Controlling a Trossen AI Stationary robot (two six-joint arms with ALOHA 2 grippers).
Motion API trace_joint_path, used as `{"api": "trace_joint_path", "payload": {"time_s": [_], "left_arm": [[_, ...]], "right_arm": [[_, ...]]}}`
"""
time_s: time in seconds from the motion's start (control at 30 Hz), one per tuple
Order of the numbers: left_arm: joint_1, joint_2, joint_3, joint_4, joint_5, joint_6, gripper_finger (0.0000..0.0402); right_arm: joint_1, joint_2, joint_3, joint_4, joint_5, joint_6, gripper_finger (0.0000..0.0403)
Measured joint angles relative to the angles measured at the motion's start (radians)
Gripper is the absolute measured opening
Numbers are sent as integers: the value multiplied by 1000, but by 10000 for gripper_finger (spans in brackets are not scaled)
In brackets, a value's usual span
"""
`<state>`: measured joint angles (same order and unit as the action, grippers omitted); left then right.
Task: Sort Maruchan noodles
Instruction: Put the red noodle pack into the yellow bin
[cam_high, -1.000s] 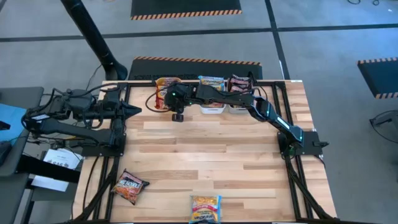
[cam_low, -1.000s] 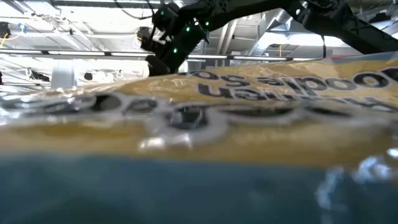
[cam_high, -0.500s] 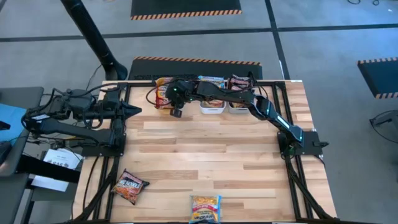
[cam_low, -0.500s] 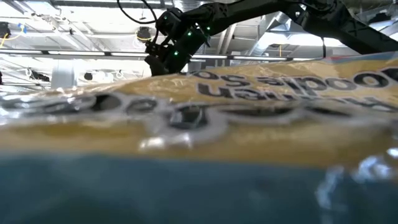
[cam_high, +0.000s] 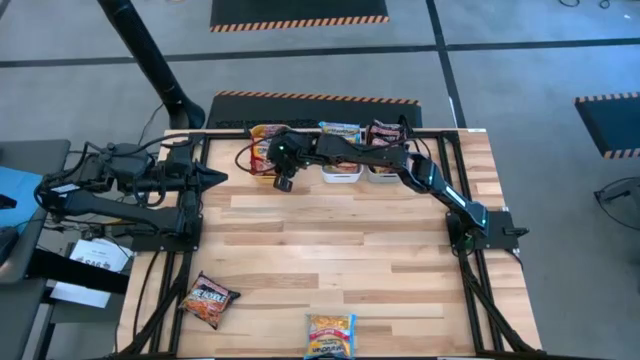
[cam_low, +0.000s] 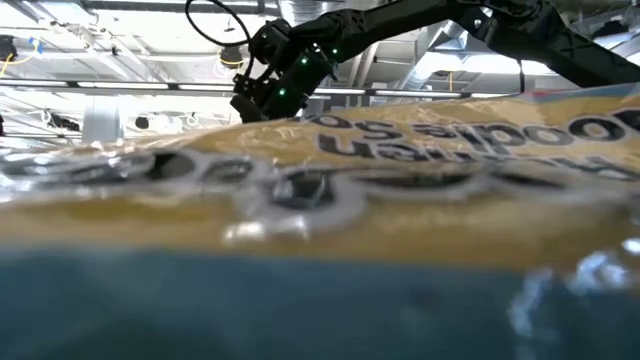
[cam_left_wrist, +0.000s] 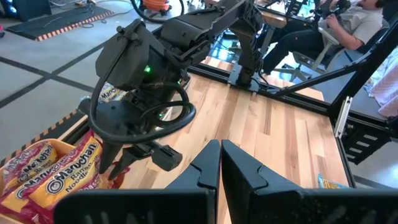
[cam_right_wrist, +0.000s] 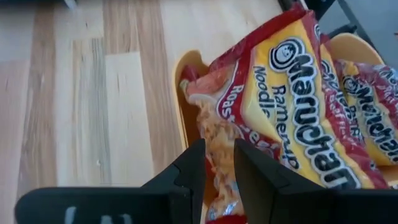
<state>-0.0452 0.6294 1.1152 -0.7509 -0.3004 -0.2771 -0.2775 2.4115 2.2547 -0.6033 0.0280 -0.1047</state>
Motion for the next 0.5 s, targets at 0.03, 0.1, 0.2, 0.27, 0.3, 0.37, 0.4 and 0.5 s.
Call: {"api": "trace_joint_path", "payload": {"time_s": [0.03,0.1,0.2,0.27,0.3,0.37,0.4,0.5], "left_arm": [[0,0,0,0,0,0,0],[0,0,0,0,0,0,0],[0,0,0,0,0,0,0],[0,0,0,0,0,0,0],[0,0,0,0,0,0,0],[0,0,0,0,0,-8,0],[0,0,0,-1,0,-16,0],[0,0,0,-3,4,-24,0]], "right_arm": [[0,0,0,10,0,0,108],[-5,0,0,17,-1,1,108],[-13,4,0,4,0,3,108],[-15,33,5,46,2,9,108],[-18,39,0,35,0,25,108],[-24,55,-1,24,-6,42,108],[-23,64,2,35,-6,42,108],[-21,79,1,15,-6,45,108]]}}
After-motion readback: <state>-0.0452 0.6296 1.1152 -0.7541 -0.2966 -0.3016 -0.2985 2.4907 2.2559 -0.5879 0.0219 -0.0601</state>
